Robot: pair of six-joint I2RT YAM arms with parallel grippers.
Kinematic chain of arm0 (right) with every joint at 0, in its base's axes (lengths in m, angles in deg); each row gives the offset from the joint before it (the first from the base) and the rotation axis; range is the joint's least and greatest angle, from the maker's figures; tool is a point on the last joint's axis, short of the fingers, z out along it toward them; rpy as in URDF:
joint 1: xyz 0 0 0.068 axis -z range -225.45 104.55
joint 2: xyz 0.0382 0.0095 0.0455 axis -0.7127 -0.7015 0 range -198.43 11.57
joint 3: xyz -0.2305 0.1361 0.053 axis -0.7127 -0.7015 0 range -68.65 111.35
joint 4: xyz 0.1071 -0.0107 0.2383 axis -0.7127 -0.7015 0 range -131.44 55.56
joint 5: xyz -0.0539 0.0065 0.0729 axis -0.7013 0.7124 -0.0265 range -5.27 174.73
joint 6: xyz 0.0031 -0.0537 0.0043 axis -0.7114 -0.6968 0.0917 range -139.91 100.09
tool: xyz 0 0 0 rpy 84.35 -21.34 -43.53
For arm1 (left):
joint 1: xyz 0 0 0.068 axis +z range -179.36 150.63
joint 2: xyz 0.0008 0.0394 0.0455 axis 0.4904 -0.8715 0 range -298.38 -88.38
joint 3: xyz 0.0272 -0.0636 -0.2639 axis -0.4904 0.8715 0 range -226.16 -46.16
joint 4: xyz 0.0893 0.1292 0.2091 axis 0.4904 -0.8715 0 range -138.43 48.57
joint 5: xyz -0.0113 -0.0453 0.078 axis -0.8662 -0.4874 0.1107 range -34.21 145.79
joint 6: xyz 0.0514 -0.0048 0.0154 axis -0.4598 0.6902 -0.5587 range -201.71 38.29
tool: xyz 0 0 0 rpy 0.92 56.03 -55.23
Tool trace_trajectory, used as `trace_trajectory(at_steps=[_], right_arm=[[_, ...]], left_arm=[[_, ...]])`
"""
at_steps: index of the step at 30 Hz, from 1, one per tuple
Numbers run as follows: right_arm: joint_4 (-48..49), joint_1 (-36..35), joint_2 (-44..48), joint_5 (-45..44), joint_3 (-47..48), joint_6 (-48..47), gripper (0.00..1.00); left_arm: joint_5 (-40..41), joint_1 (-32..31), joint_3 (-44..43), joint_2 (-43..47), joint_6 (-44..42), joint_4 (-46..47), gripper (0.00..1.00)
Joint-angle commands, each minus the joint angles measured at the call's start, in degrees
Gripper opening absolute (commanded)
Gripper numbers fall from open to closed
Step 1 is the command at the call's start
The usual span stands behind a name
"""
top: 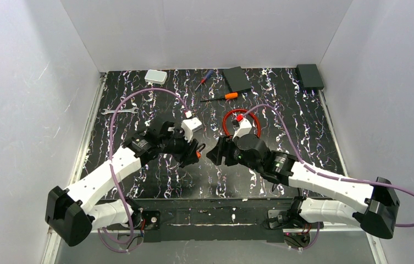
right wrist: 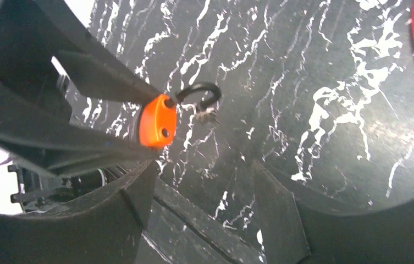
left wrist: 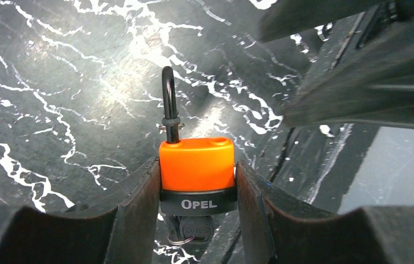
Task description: Unlock with the key
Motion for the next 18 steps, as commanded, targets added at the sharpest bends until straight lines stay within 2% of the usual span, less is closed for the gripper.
trace_trajectory(at_steps=[1,3,8,12,18], right_arm=[[11.5,0.0,-2.0,0.4,-0.7,-0.3,0.71],[13.6,0.0,-3.1,0.1,-0.9,-1.0,0.7],[19.5,0.2,-5.5,-2.2,-1.4,-3.7,0.54],[19.9,1.3,-9.4,-5.1,1.7,-7.3,0.43],[23.5,7.3,-14.7,0.8,4.1,-9.8,0.41]], left_arm=[[-9.1,0.9,0.1,6.1,4.2,4.0,0.0],[-14.1,2.1,0.4,7.2,8.5,7.6,0.0],[-28.3,6.8,1.5,6.7,20.0,19.5,0.0],[-38.2,8.3,2.5,4.1,26.9,28.0,0.0],[-41.7,8.3,3.0,2.6,29.7,31.6,0.0]])
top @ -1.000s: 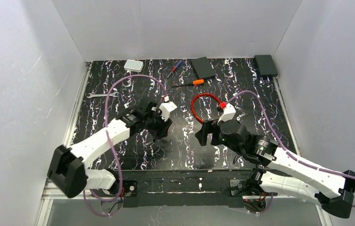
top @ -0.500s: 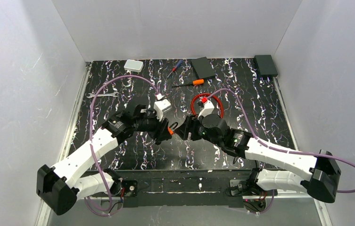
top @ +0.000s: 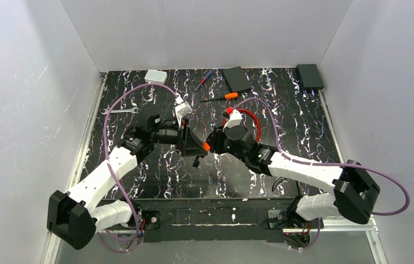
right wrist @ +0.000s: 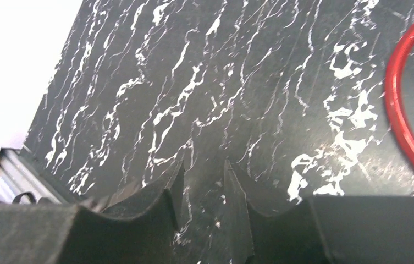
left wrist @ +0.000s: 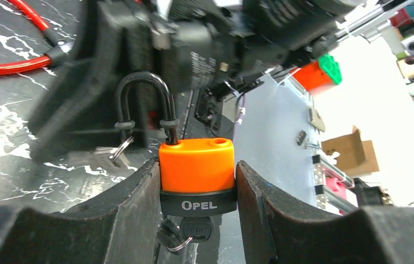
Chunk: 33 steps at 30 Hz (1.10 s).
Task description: Unlock with the key
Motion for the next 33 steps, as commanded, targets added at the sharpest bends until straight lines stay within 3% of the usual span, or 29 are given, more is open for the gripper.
trace_trajectory(at_steps=[1,3,7,9,16,20,27,33], right_arm=[[8.3,4.2,-1.0,4.2,2.4,-3.6,0.43],[11.8,4.8,0.3,6.5,0.2,-4.8,0.46],[15.2,5.4,2.8,9.1,-4.9,-7.1,0.55],[14.0,5.9,4.2,8.9,-6.2,-7.1,0.57],[15.8,6.9,11.1,12.8,-10.3,-4.3,0.62],[9.0,6.9,11.8,9.9,-6.8,1.1,0.6],[16.7,6.6,8.8,15.9,-2.3,4.5,0.58],[17.2,5.0,12.0,17.0,2.4,-4.7,0.58]], left_arm=[[-7.9,0.2,1.0,0.8,6.1,10.5,0.0],[-8.1,0.4,2.2,1.1,10.0,17.0,0.0],[-8.2,1.4,6.3,-0.5,27.5,40.6,0.0],[-7.5,1.5,6.6,-2.0,30.3,45.1,0.0],[-3.1,1.8,7.7,-3.0,26.5,46.8,0.0],[-0.1,1.8,8.1,-4.0,25.3,46.9,0.0],[2.4,1.7,9.3,-6.1,25.7,49.1,0.0],[2.9,1.7,9.8,-6.2,25.8,49.5,0.0]])
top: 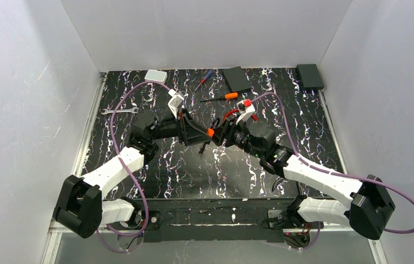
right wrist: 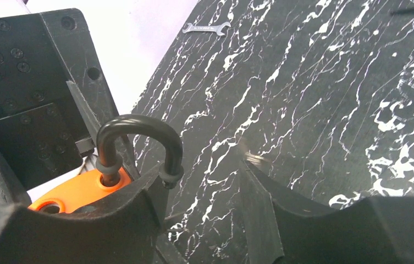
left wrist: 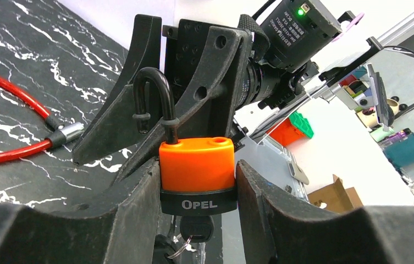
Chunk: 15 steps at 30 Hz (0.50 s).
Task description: Unlock with the key
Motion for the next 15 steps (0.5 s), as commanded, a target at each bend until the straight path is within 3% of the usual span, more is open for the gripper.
trace_trajectory(at_steps=[1,6,15], right_arm=[[4.0,-2.0,4.2,1.1,7.6,-7.1,0.58],[-5.8,-2.0,9.8,-6.2,6.1,-11.0,0.6],[-10.8,-2.0,23.5,-9.5,-1.8,-10.3,0.71]], left_arm=[[2.6,0.1,0.3,0.6,-0.7,3.0,0.0],[3.8,0.5,-0.2,0.8,-0.7,3.0,0.0],[1.1,0.6,-0.8,1.9,1.5,3.0,0.0]])
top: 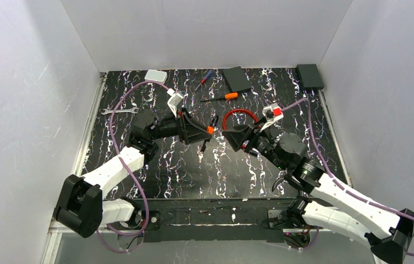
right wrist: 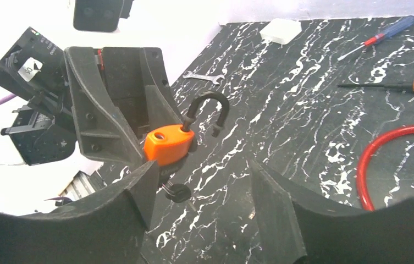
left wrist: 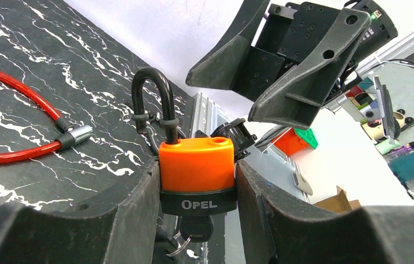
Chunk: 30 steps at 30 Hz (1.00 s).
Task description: Unlock with the key
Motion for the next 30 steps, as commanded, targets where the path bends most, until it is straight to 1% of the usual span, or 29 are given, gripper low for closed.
trace_trajectory(at_steps=[1,4,9,11,12,14,16,17,20,22,26,28,30], right_arm=[[-0.7,-0.2,4.0,-1.5,-0.4,-0.3,0.73],[-1.9,-0.2,1.9,-0.9,3.7,2.7,0.79],[-6.2,-0.2,-6.7,1.2,11.9,8.6,0.8],[-6.7,-0.2,-9.8,1.8,13.8,9.2,0.8],[-7.3,-0.2,-11.1,0.8,14.6,9.5,0.8],[-11.2,-0.2,-13.1,-3.3,16.6,10.4,0.8],[-18.0,-0.2,-13.8,-8.4,18.5,11.2,0.8],[-20.4,-0.2,-13.8,-10.8,18.8,11.6,0.8],[-26.8,-0.2,-12.1,-17.0,18.2,13.0,0.81],[-29.1,-0.2,-10.3,-18.9,16.7,13.3,0.82],[-31.5,-0.2,-7.2,-19.4,13.6,13.8,0.82],[-32.1,-0.2,-6.3,-18.9,12.2,14.1,0.82],[-32.1,-0.2,-5.9,-18.3,10.8,14.4,0.82]], left_arm=[[-1.2,0.2,-0.6,2.6,1.1,1.9,0.0],[-2.0,0.3,-0.3,4.1,1.3,1.9,0.0],[-2.6,0.2,0.1,4.4,1.4,1.5,0.0],[-1.4,0.2,-0.1,4.7,-1.3,-1.9,0.0],[0.4,0.3,-0.5,5.0,-4.1,-6.5,0.0],[6.5,0.3,-1.8,5.8,-11.9,-17.6,0.0],[14.0,0.3,-3.1,6.0,-18.4,-27.2,0.0],[21.0,0.2,-3.8,6.0,-21.0,-32.1,0.0],[36.7,0.2,-6.1,5.8,-26.7,-43.4,0.0],[44.9,0.2,-7.7,5.4,-28.7,-50.4,0.0],[58.7,0.3,-8.0,5.9,-30.8,-57.2,0.0],[62.9,0.3,-8.2,5.4,-31.1,-59.7,0.0],[66.0,0.3,-8.7,2.8,-30.7,-61.9,0.0]])
